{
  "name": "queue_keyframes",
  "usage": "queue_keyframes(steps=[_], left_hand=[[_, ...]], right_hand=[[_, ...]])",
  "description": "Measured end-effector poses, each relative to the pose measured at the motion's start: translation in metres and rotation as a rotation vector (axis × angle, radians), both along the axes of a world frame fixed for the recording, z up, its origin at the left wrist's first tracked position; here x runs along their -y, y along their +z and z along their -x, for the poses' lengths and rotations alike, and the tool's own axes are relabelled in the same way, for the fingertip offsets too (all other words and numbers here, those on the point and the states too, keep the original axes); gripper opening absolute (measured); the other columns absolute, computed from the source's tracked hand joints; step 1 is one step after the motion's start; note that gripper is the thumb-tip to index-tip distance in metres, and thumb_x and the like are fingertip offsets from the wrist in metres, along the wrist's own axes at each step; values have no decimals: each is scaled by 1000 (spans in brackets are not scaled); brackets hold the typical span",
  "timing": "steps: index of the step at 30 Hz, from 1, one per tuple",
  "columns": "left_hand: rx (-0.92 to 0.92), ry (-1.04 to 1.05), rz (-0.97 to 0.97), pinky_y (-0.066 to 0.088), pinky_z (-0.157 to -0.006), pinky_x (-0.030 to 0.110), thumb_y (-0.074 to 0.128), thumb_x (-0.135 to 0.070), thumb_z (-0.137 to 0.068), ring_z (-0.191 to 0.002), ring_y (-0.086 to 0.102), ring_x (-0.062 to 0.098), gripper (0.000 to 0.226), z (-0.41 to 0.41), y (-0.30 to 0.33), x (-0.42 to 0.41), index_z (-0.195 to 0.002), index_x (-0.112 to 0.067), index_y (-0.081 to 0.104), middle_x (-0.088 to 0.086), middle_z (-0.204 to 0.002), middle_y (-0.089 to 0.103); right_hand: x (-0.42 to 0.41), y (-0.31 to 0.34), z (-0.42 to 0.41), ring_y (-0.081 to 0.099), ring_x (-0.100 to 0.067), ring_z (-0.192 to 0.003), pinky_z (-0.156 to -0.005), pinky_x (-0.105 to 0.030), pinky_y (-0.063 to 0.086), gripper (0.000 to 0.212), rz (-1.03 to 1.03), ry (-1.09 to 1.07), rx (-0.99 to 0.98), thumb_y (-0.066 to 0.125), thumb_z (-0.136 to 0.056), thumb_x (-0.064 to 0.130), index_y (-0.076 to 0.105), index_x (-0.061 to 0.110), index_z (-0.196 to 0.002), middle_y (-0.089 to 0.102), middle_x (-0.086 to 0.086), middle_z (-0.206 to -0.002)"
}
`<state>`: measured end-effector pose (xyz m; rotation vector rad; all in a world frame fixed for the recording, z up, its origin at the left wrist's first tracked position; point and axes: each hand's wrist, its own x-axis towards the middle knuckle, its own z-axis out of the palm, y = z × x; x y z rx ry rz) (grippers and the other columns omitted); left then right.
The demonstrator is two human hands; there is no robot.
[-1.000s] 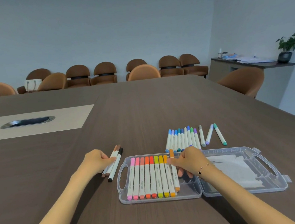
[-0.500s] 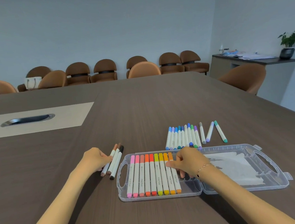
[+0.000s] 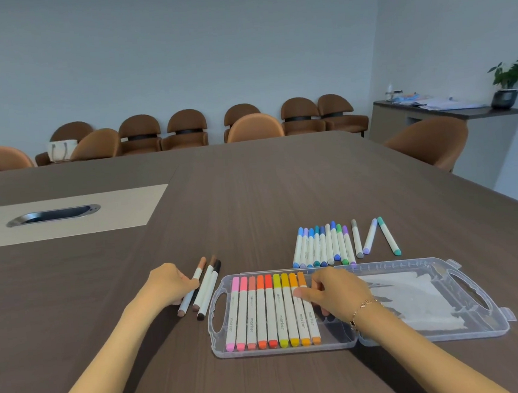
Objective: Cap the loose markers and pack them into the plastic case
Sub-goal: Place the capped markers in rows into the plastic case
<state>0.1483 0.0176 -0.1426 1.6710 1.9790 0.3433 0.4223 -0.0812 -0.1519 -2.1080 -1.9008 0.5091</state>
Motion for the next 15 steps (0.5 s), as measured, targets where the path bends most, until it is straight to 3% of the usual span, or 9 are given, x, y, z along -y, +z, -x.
queue_keyframes(steps=[2,6,10,15], left_hand=[[64,-13,-19,49,-61,22,62,-27,-88,-71,66,16,26,1,7,3,-78,-4,69,11,-94,72],[303,-204,-34,50,-61,17,61,-28,-90,-73,66,7,19,-20,33,25,-84,-15,73,-1,-87,70],[369,-420,-39,47,-57,11,61,-29,-90,-65,64,1,15,-62,41,50,-85,-22,72,-9,-75,69],[461,-459,-45,54,-64,14,64,-28,-88,-71,70,5,12,-85,32,63,-82,-24,74,-6,-77,72]], right_hand=[[-3,-1,-1,58,-8,-61,-72,-23,52,38,-6,-33,-102,56,-85,52,48,21,-64,60,2,-66],[-4,10,4,53,-7,-59,-68,-24,51,40,-270,-133,-508,54,-90,42,65,6,-76,61,-3,-64],[1,27,27,49,-3,-53,-50,-11,42,25,-122,48,-715,51,-93,39,67,20,-91,59,9,-66],[-2,26,38,49,-4,-52,-52,-13,45,26,-71,5,-796,54,-92,39,67,16,-92,58,7,-65]])
